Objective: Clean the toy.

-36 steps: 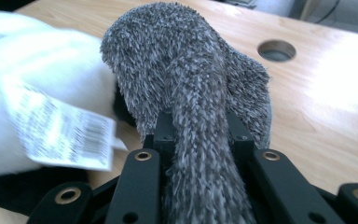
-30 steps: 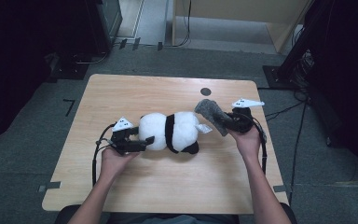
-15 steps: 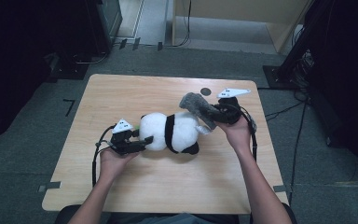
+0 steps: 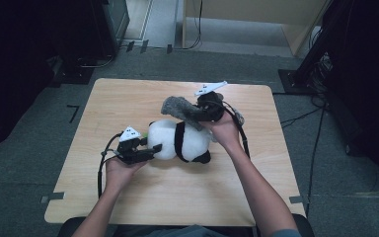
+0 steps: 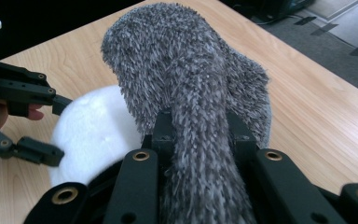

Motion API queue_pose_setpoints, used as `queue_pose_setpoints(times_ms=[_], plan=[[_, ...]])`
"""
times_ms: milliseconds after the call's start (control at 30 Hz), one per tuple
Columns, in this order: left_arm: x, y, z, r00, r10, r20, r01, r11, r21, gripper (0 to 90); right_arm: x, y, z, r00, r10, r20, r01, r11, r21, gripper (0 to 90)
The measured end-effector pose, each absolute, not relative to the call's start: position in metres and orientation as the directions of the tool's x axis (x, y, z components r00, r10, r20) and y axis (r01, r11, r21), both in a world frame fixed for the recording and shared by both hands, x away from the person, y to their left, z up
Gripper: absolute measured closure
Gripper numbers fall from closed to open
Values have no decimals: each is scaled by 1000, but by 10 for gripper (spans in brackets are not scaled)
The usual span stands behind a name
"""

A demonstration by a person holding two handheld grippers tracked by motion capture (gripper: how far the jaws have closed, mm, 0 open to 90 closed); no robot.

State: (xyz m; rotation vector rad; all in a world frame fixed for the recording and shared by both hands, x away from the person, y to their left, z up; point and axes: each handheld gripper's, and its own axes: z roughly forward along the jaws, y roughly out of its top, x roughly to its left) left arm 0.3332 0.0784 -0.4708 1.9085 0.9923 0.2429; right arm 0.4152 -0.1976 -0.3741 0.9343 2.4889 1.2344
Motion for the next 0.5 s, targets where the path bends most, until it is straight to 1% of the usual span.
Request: queue_pose_setpoints(times_ms=[133, 167, 367, 400, 500], plan=[[333, 78, -471, 653, 724, -222, 536, -234, 811, 425, 421, -179, -378, -794, 600, 91, 441, 468, 766, 721], [333, 78, -471, 652, 725, -223, 537, -234, 810, 427, 424, -169, -379, -796, 598, 96, 449, 477, 755, 718], [333, 78, -470, 646, 731, -219, 539, -234, 809, 426, 428, -146, -380, -819, 564, 108, 441, 497, 747, 712], [333, 78, -470, 647, 730, -220, 539, -234, 809, 426, 429, -141, -382, -827, 549, 123, 443, 501, 744, 709], [333, 78, -471, 647, 731, -220, 540, -234, 809, 427, 430, -130, -391, -837, 533, 124, 447, 536, 716, 705]])
